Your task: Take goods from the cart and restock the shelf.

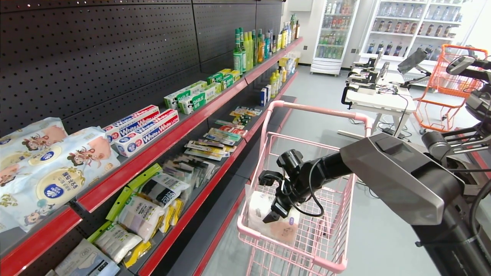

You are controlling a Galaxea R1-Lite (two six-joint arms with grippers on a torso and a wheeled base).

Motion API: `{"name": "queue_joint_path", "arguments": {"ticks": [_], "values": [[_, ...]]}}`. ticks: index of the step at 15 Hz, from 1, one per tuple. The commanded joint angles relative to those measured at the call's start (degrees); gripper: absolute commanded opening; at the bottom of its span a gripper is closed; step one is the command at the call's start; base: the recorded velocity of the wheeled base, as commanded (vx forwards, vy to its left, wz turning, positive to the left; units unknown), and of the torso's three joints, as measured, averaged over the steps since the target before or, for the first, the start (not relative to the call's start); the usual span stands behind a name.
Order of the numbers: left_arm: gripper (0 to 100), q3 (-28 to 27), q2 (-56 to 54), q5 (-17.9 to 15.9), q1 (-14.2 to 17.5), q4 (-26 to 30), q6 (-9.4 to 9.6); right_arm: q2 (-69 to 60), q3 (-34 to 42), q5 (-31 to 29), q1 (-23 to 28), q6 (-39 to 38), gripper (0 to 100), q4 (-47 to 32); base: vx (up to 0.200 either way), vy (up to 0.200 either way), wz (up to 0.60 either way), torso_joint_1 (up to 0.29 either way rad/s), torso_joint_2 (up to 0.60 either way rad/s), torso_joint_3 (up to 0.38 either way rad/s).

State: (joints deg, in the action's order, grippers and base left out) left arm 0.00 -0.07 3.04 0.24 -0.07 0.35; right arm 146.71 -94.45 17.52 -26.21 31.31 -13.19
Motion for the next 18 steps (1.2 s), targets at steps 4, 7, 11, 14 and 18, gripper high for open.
{"name": "queue_joint_path", "arguments": {"ticks": [4,7,11,14,18], "values": [[100,0.0,0.07,0.04,0.02,-0.01,0.0,1.91,-2.58,1.99,0.02,-0.9,100,0.27,0.0,0.0,0.0,0.0,0.0,0.0],[100,0.0,0.07,0.04,0.02,-0.01,0.0,2.0,-2.23,3.22,-0.16,-1.69,100,0.18,0.0,0.0,0.0,0.0,0.0,0.0],[100,0.0,0.07,0.04,0.02,-0.01,0.0,2.26,-2.67,3.58,-0.07,-1.6,100,0.27,0.0,0.0,0.0,0.0,0.0,0.0],[100,0.0,0.07,0.04,0.02,-0.01,0.0,3.4,-3.37,3.84,0.37,-1.86,100,1.15,0.0,0.0,0.0,0.0,0.0,0.0],[100,0.0,0.07,0.04,0.02,-0.01,0.0,4.28,-2.67,3.84,0.37,-1.69,100,5.1,0.0,0.0,0.0,0.0,0.0,0.0]]}}
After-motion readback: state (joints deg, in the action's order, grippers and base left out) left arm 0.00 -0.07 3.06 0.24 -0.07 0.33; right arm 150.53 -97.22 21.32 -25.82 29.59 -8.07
